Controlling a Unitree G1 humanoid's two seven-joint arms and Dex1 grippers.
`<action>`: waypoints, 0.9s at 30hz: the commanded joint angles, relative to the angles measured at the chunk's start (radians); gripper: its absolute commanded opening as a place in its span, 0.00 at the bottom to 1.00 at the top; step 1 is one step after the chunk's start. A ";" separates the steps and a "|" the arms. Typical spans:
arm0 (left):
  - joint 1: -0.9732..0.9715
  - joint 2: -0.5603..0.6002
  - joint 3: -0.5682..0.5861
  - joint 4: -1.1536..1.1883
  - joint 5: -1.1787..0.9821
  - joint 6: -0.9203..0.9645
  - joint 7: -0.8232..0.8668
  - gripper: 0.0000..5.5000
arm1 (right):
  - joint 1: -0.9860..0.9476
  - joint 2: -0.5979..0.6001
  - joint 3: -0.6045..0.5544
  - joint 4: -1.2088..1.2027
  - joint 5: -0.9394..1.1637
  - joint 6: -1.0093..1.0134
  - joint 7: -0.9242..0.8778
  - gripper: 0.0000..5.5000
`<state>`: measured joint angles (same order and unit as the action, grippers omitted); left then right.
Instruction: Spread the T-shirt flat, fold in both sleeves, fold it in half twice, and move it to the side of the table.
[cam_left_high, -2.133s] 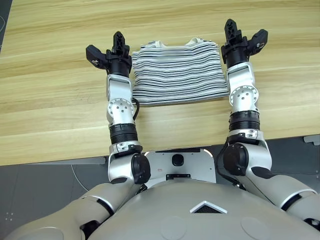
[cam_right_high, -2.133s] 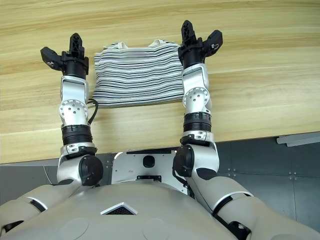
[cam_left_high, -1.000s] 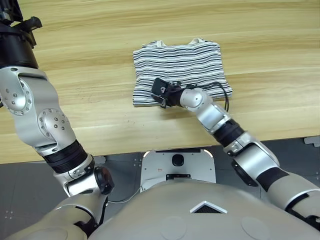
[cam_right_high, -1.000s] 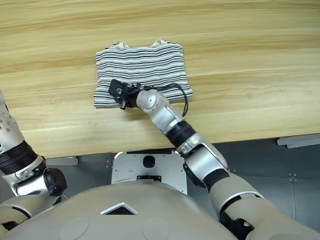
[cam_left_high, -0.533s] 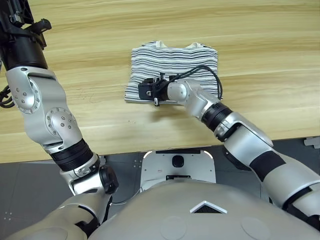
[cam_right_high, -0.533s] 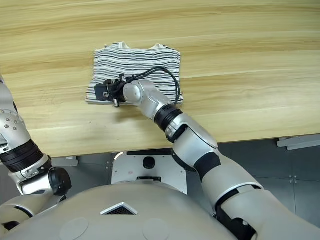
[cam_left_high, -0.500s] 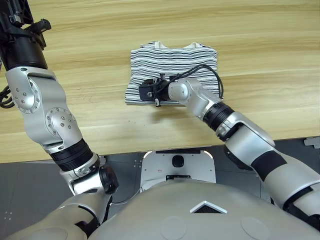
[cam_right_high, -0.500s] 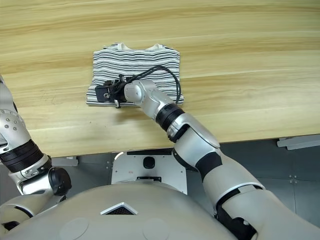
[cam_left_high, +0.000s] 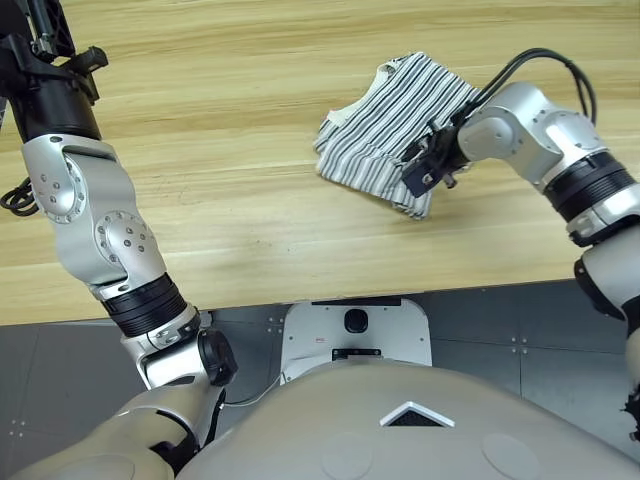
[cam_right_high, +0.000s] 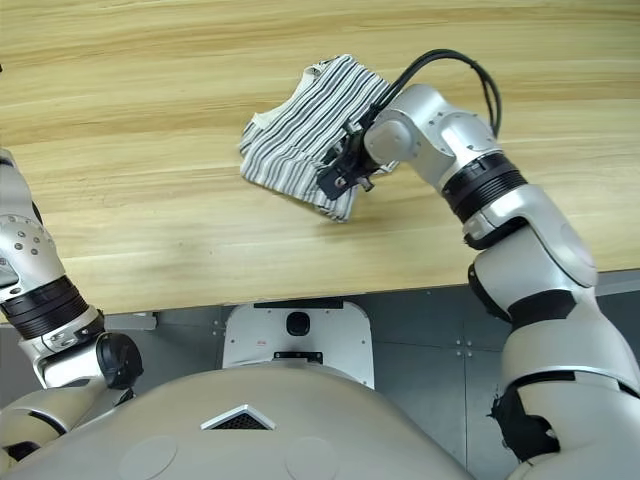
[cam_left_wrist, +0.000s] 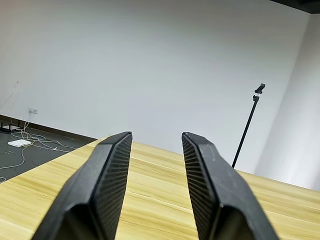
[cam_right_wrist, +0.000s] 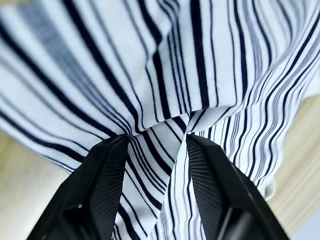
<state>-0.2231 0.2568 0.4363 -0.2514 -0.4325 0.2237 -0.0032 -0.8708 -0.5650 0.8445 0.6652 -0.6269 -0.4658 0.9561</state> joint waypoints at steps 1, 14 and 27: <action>0.012 0.039 -0.057 0.034 0.036 0.019 -0.066 0.34 | 0.030 -0.074 0.012 0.035 -0.062 -0.049 0.036 0.39; 0.020 0.387 -0.386 0.189 0.379 -0.186 -0.515 0.34 | 0.161 -0.191 -0.276 -0.072 0.174 -0.111 -0.033 0.39; -0.425 0.374 -0.838 0.956 0.953 -0.929 -0.496 0.48 | 0.394 -0.342 -0.423 -0.040 0.241 -0.320 -0.138 0.43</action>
<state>-0.5628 0.6672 -0.3332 0.5971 0.4261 -0.6091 -0.5606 -0.4980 -0.8605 0.4516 0.5970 -0.3806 -0.7311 0.8602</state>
